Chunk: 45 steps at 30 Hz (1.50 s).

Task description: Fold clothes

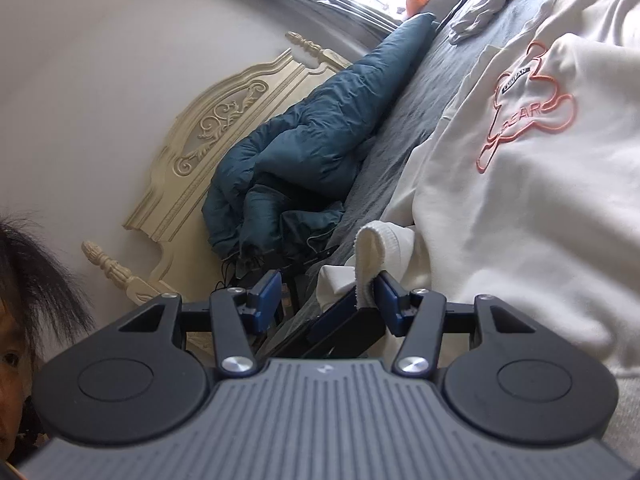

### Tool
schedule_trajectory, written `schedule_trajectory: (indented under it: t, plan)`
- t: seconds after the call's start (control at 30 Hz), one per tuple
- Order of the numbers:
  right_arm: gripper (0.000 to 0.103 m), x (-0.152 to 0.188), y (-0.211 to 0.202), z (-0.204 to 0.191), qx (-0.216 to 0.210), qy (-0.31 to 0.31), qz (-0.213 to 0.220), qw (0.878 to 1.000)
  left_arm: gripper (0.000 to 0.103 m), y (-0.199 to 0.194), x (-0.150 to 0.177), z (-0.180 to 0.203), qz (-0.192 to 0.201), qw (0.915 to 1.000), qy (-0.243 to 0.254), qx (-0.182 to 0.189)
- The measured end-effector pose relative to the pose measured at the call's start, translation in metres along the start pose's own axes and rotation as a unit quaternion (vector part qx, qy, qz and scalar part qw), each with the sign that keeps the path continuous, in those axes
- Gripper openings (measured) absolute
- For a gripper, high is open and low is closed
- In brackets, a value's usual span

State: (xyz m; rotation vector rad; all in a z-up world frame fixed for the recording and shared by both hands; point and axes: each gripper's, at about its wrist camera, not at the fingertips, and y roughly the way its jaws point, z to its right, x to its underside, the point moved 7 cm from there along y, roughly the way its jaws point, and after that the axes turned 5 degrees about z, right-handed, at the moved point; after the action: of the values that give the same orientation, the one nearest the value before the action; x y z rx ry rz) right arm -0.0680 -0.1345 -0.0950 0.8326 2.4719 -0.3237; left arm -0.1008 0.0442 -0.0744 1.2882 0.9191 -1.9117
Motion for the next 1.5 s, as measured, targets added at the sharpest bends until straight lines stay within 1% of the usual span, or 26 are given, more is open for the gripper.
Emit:
schedule_trajectory:
  t: [0.07,0.27,0.4,0.5,0.67,0.77,0.87,0.97,1.03,1.17,1.2,1.23,1.27,1.33,1.37,1.4,1.5]
  plan:
    - [0.051,0.000,-0.001,0.003,0.003,0.001,0.001,1.000,0.063,-0.001,0.000,-0.006,0.001,0.9999,-0.014,0.000]
    - [0.051,0.004,0.000,0.010,0.013,0.003,-0.001,1.000,0.062,-0.002,0.002,-0.019,-0.001,0.9993,-0.037,0.000]
    - [0.045,0.005,0.005,0.016,0.027,-0.001,-0.003,1.000,0.062,-0.004,0.005,-0.025,-0.002,0.9991,-0.043,-0.002]
    - [0.044,0.006,0.009,0.020,0.034,-0.005,-0.007,0.999,0.062,-0.007,0.007,-0.031,-0.002,0.9985,-0.055,0.004]
    - [0.043,0.009,0.014,0.023,0.045,-0.017,-0.014,0.999,0.062,-0.011,0.011,-0.039,-0.005,0.9974,-0.072,0.011]
    - [0.039,0.008,0.019,0.023,0.064,-0.034,-0.018,0.997,0.062,-0.013,0.012,-0.043,-0.006,0.9970,-0.076,0.009]
    - [0.038,0.008,0.025,0.023,0.074,-0.042,-0.025,0.996,0.062,-0.013,0.013,-0.045,-0.006,0.9965,-0.082,0.009]
    - [0.038,0.009,0.031,0.017,0.069,-0.052,-0.034,0.996,0.062,-0.013,0.014,-0.044,-0.008,0.9967,-0.080,0.010]
    - [0.038,0.013,0.037,0.012,0.072,-0.072,-0.044,0.994,0.062,-0.012,0.015,-0.043,-0.008,0.9969,-0.078,0.011]
    - [0.037,0.022,0.048,0.007,0.095,-0.119,-0.073,0.986,0.062,-0.012,0.020,-0.042,-0.019,0.9975,-0.067,0.004]
    - [0.028,0.023,0.050,0.005,0.108,-0.138,-0.075,0.982,0.062,-0.012,0.021,-0.041,-0.022,0.9977,-0.064,0.002]
    - [0.018,0.024,0.051,0.004,0.121,-0.159,-0.076,0.977,0.062,-0.013,0.022,-0.041,-0.019,0.9977,-0.065,0.001]
    - [0.004,0.025,0.052,0.002,0.136,-0.182,-0.078,0.971,0.062,-0.015,0.022,-0.041,-0.015,0.9977,-0.067,0.000]
    - [0.003,0.026,0.050,-0.002,0.156,-0.216,-0.074,0.961,0.062,-0.016,0.020,-0.041,-0.011,0.9976,-0.068,-0.006]
    - [0.002,0.026,0.048,-0.004,0.159,-0.226,-0.070,0.958,0.062,-0.016,0.020,-0.042,-0.010,0.9976,-0.068,-0.010]
    - [0.002,0.026,0.046,-0.007,0.160,-0.235,-0.066,0.956,0.062,-0.017,0.019,-0.043,-0.009,0.9977,-0.065,-0.016]
    - [0.001,0.024,0.037,-0.018,0.180,-0.276,-0.044,0.943,0.062,-0.019,0.017,-0.040,-0.011,0.9980,-0.049,-0.040]
